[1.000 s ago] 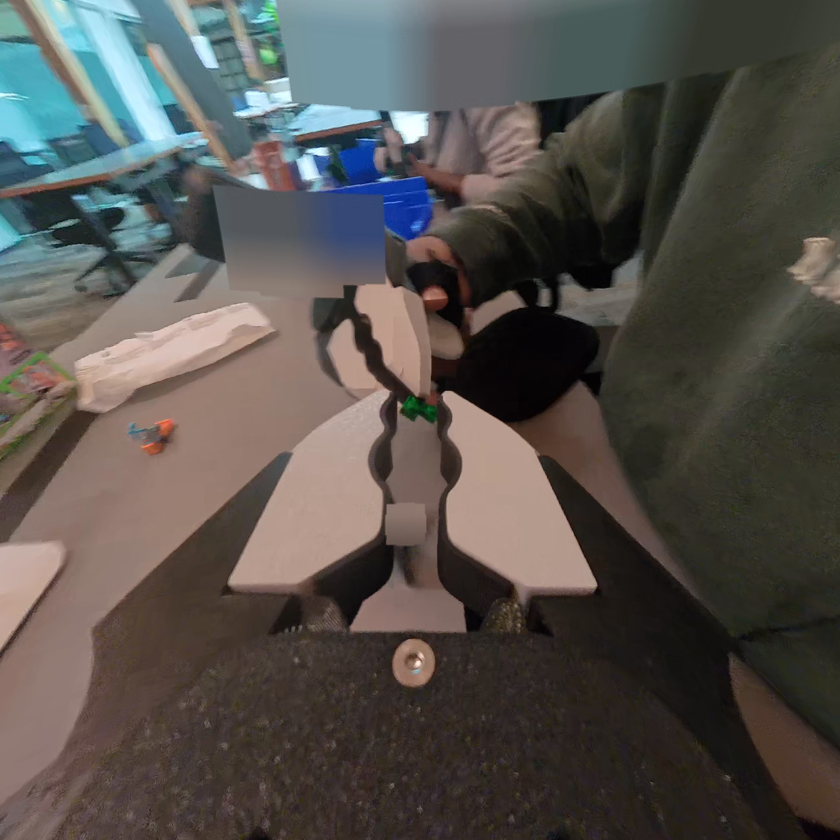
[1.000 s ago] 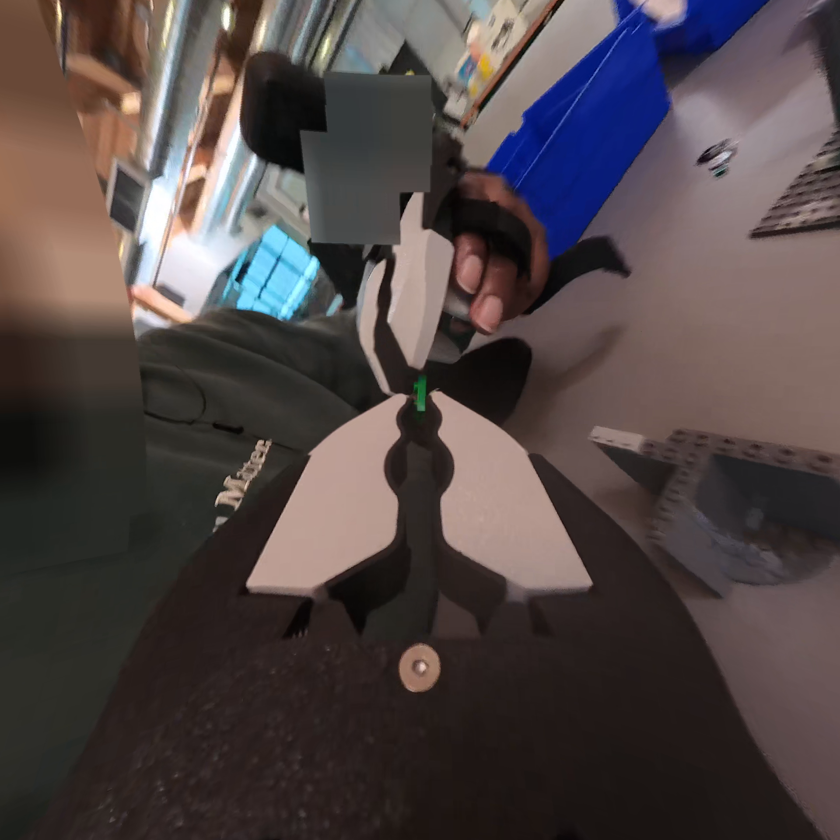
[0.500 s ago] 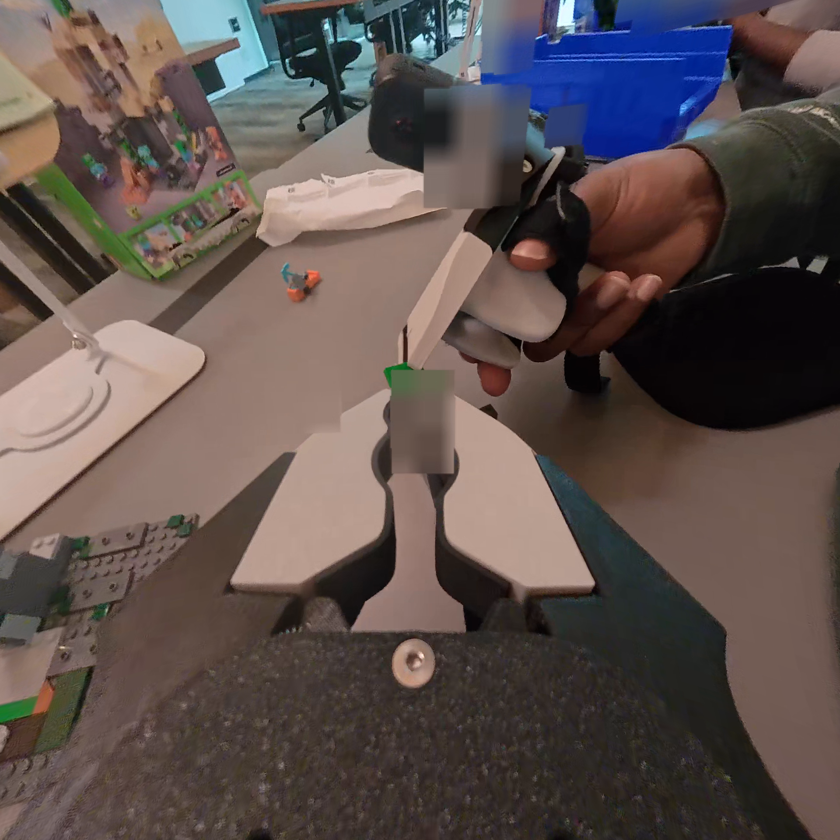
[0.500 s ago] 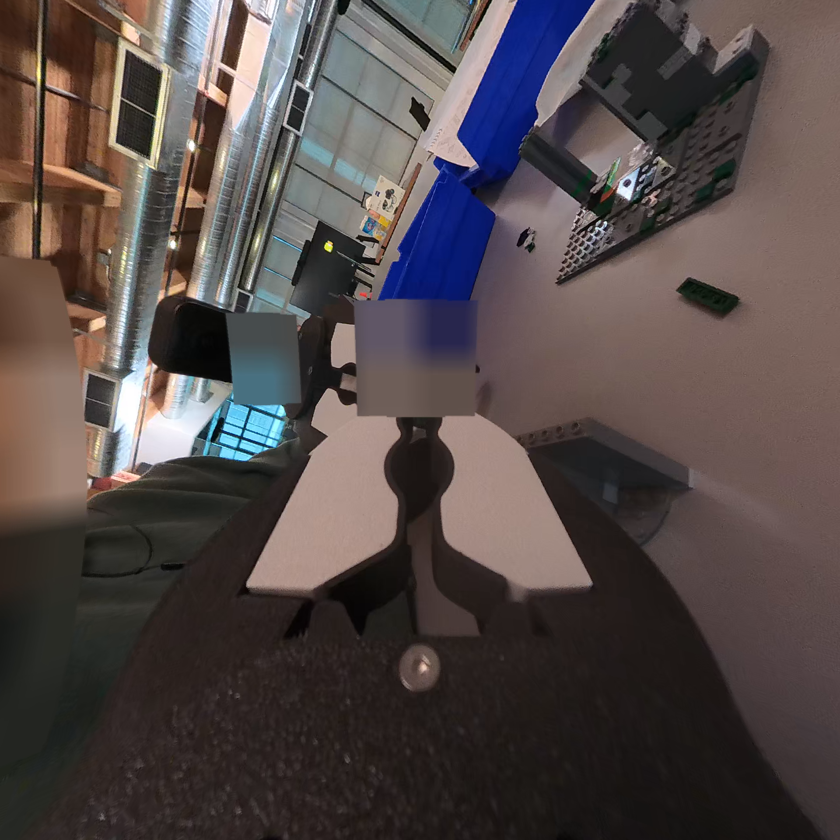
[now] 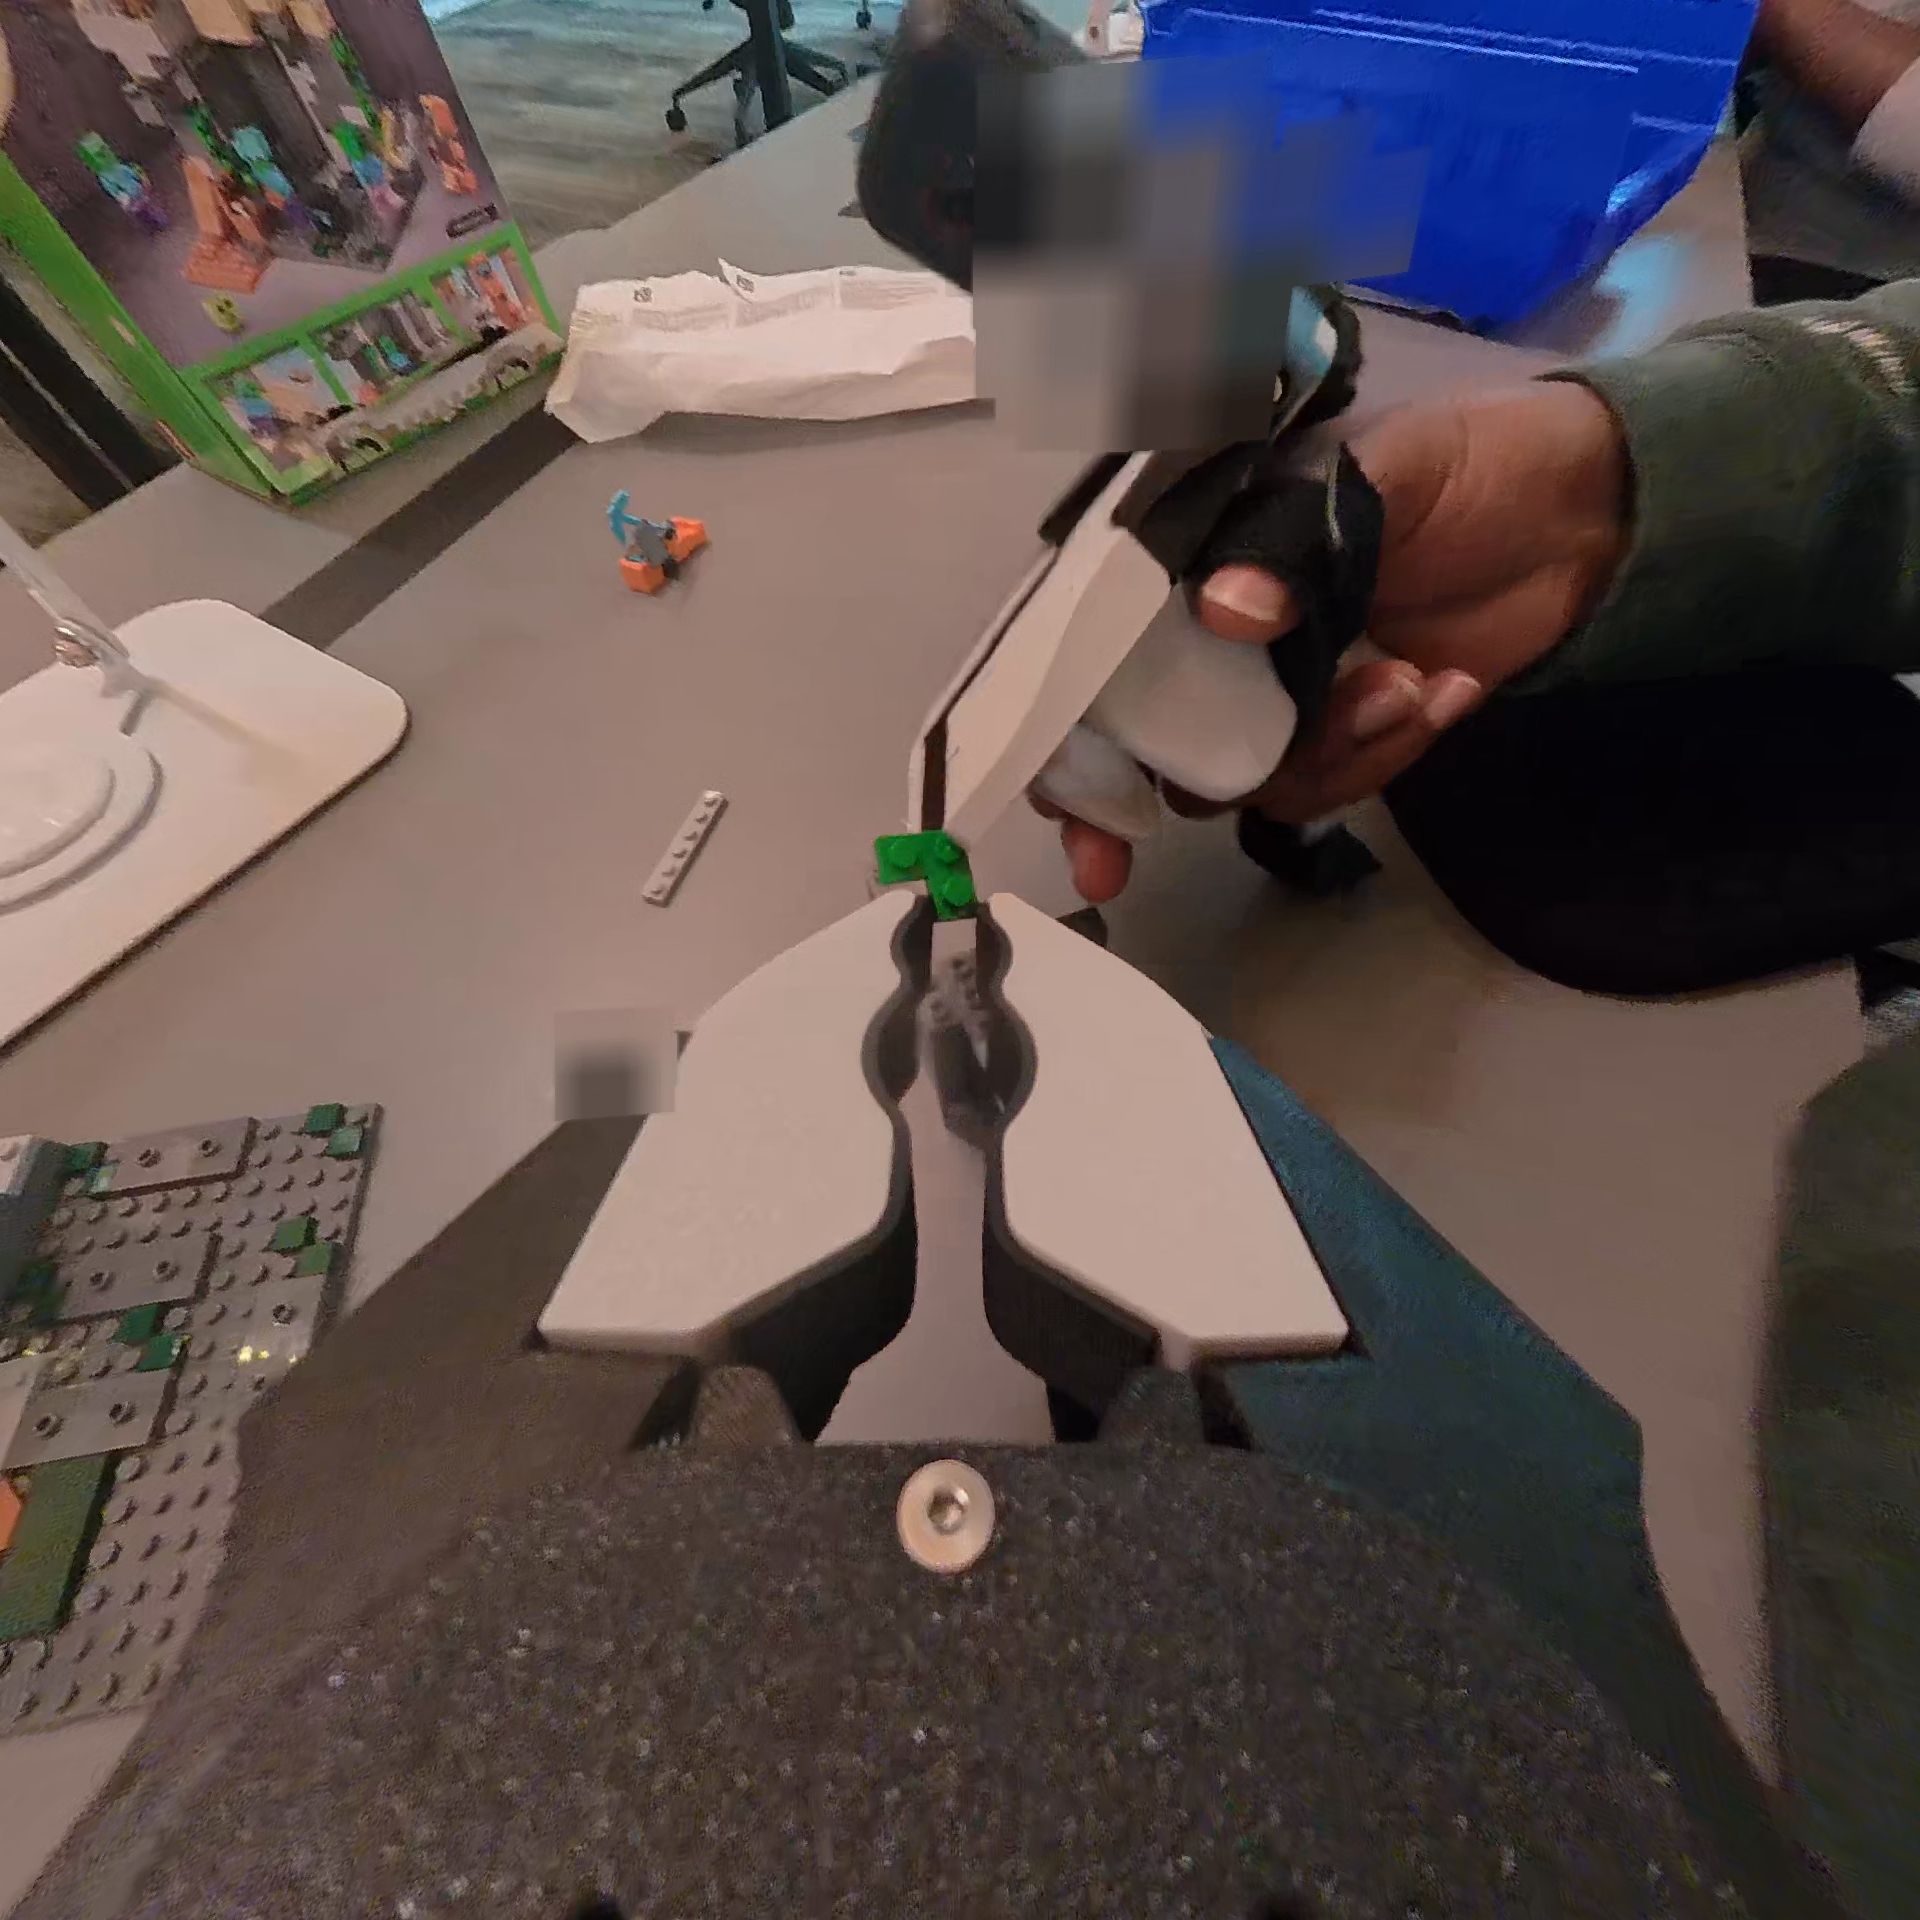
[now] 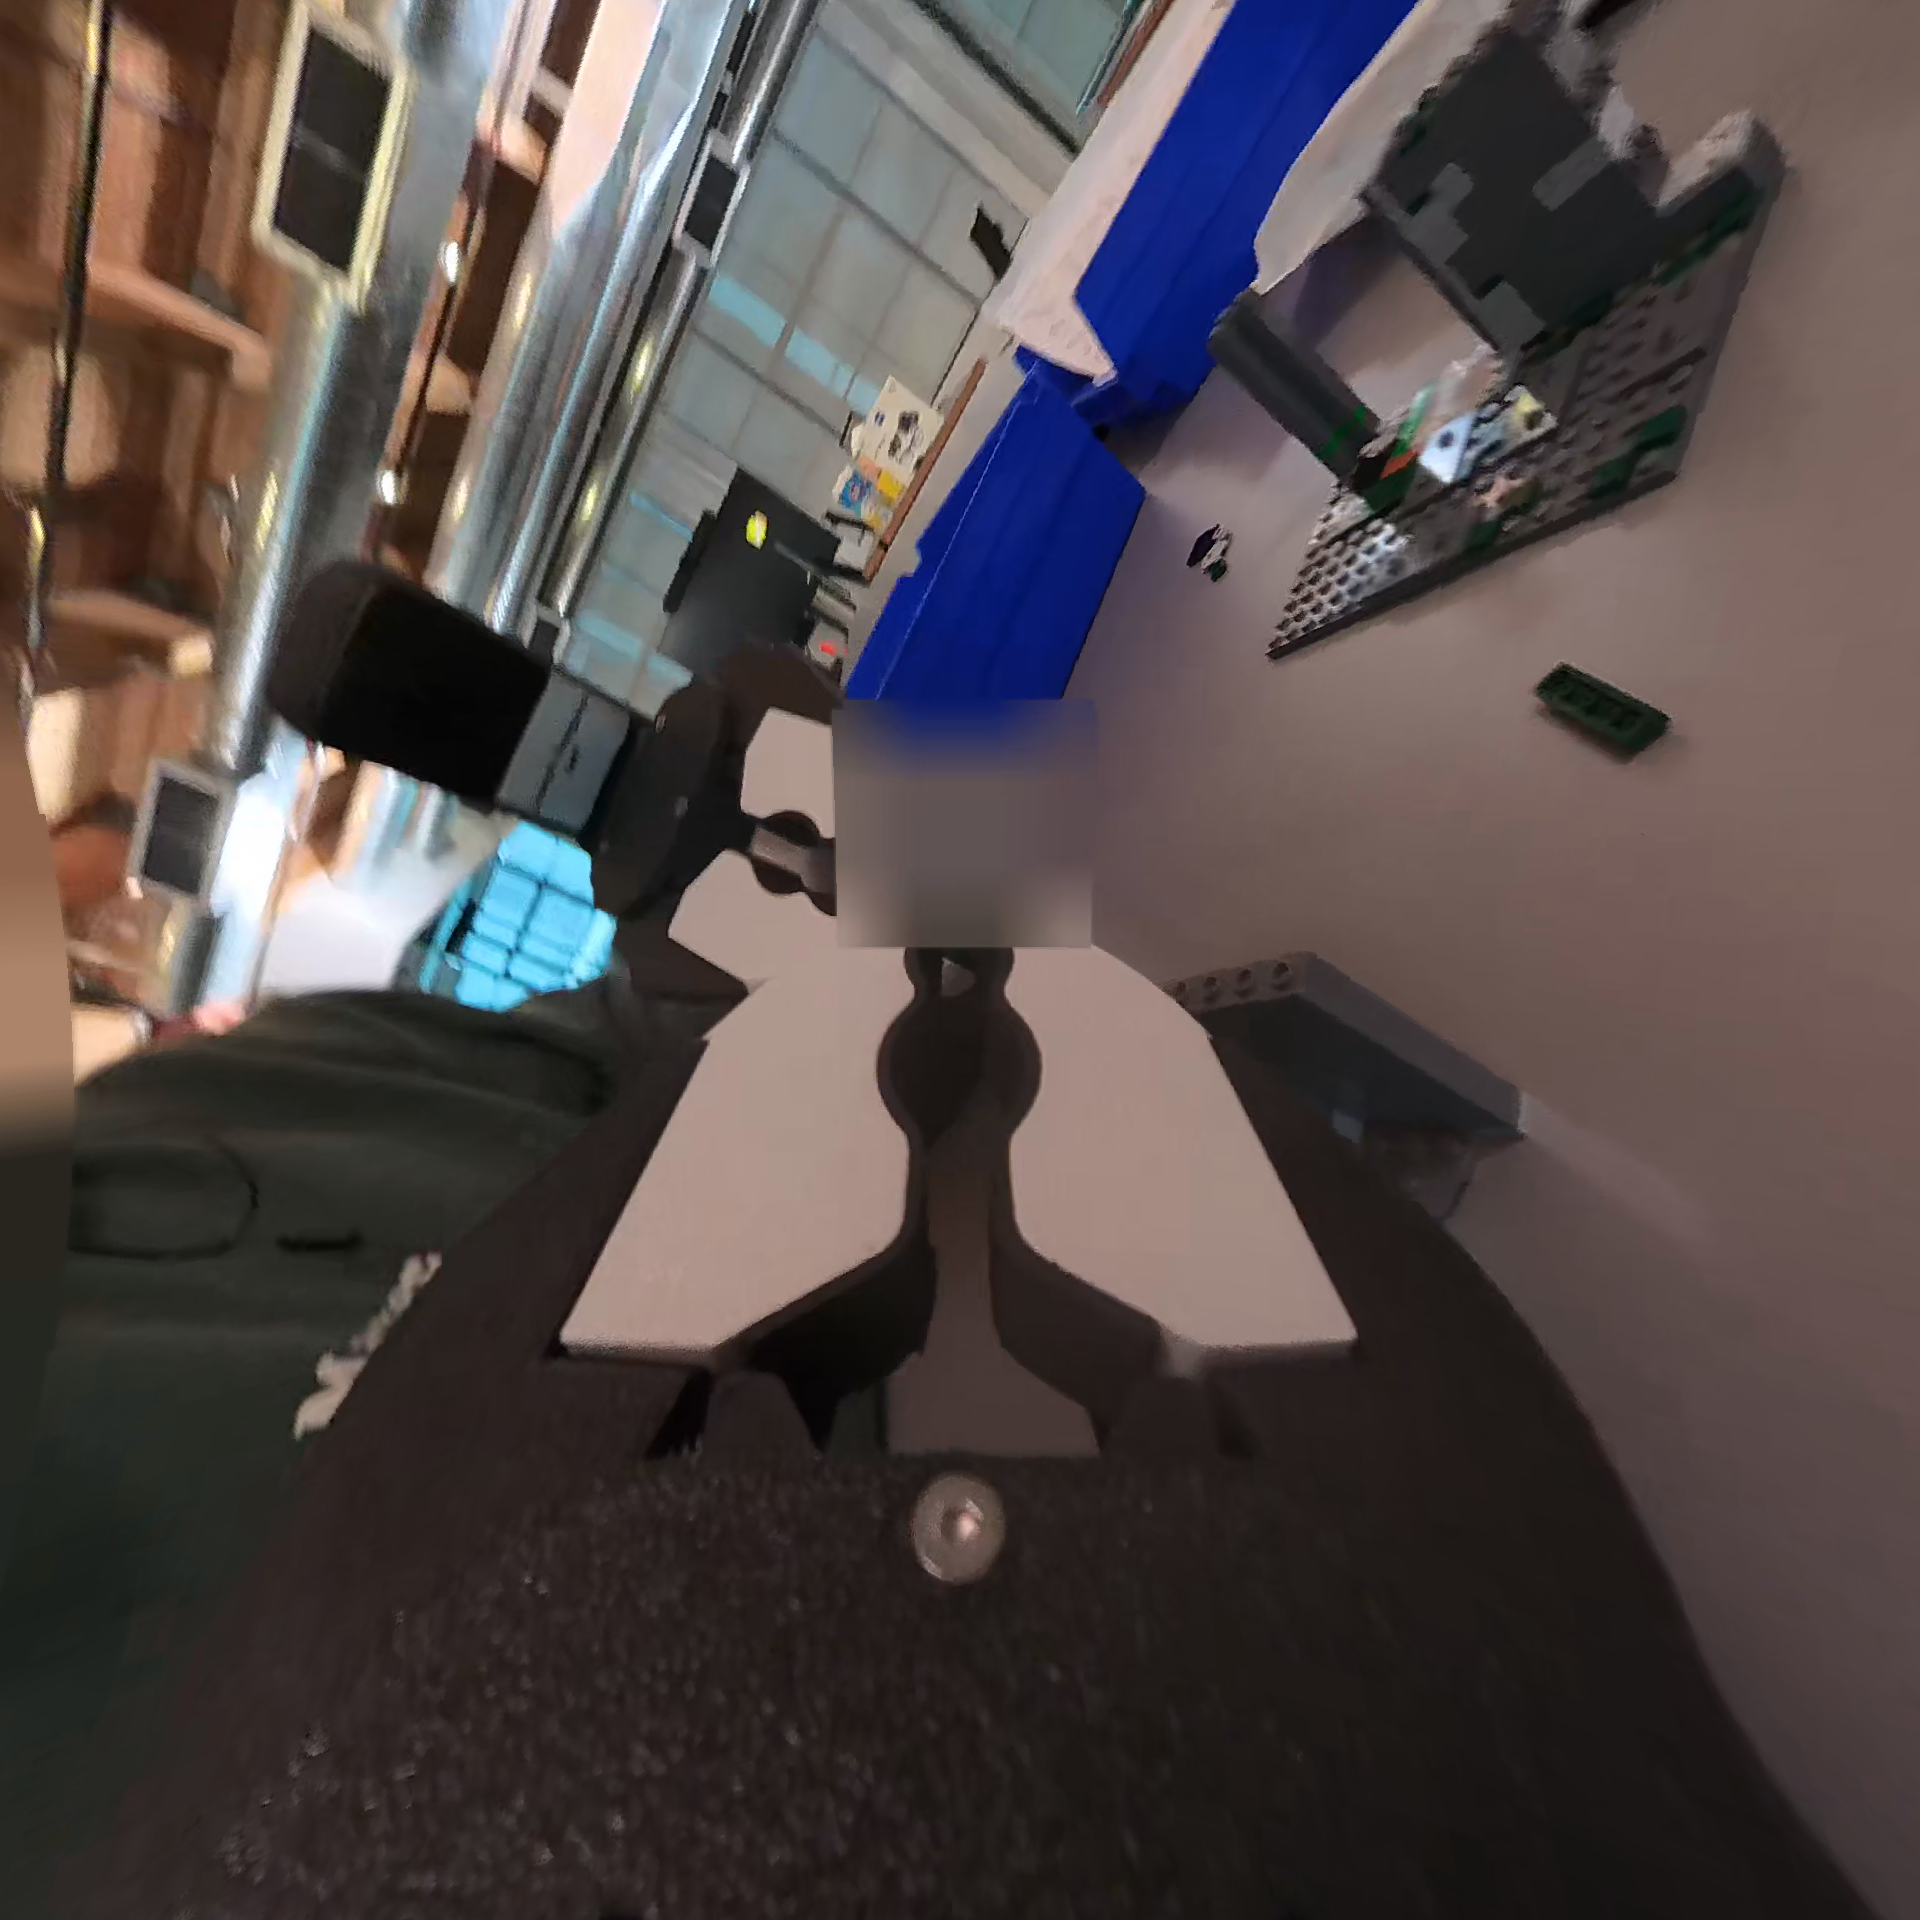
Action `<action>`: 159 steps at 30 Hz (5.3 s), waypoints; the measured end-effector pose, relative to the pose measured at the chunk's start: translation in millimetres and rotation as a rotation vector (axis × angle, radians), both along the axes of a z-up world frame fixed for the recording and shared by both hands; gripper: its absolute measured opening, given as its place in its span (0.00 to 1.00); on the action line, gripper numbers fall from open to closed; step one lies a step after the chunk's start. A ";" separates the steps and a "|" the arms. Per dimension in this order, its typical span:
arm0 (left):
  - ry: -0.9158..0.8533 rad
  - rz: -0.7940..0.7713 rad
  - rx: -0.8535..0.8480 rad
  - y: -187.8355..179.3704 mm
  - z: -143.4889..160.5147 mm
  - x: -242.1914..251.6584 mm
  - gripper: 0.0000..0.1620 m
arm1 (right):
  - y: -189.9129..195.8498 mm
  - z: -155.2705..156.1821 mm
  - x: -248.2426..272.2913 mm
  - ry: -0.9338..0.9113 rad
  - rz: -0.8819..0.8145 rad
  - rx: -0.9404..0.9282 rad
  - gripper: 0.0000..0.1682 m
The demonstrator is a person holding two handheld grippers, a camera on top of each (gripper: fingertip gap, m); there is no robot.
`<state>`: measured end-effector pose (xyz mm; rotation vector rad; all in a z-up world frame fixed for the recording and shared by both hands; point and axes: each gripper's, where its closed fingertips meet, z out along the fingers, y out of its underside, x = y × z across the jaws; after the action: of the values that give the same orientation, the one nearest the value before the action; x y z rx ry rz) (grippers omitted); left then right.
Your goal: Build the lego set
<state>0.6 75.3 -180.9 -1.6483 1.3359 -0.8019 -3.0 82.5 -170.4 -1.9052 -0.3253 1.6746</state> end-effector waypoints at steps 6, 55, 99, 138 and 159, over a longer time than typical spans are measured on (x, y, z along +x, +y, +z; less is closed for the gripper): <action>0.092 -0.024 -0.125 -7.7 -3.9 -11.0 0.04 | -4.6 -3.4 17.2 -0.569 0.292 0.736 0.13; 0.179 0.004 -0.149 -7.9 -29.4 -18.9 0.07 | -7.9 -50.0 -5.6 -0.846 1.058 1.044 0.09; 0.195 0.020 -0.149 -7.0 -39.2 -4.9 0.06 | -7.0 -39.0 -9.2 -0.824 1.020 1.023 0.02; 0.187 0.034 -0.147 -12.2 -51.8 -15.4 0.08 | -11.3 -44.9 -8.7 -0.941 1.109 0.982 0.00; 0.175 0.013 -0.132 -13.8 -54.8 -13.1 0.07 | -12.0 -47.1 -7.6 -0.967 1.165 0.851 0.00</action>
<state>-12.5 61.5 -235.7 -1.8651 1.4154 -0.7665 -10.6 70.5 -217.5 -1.6666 -2.3957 0.6093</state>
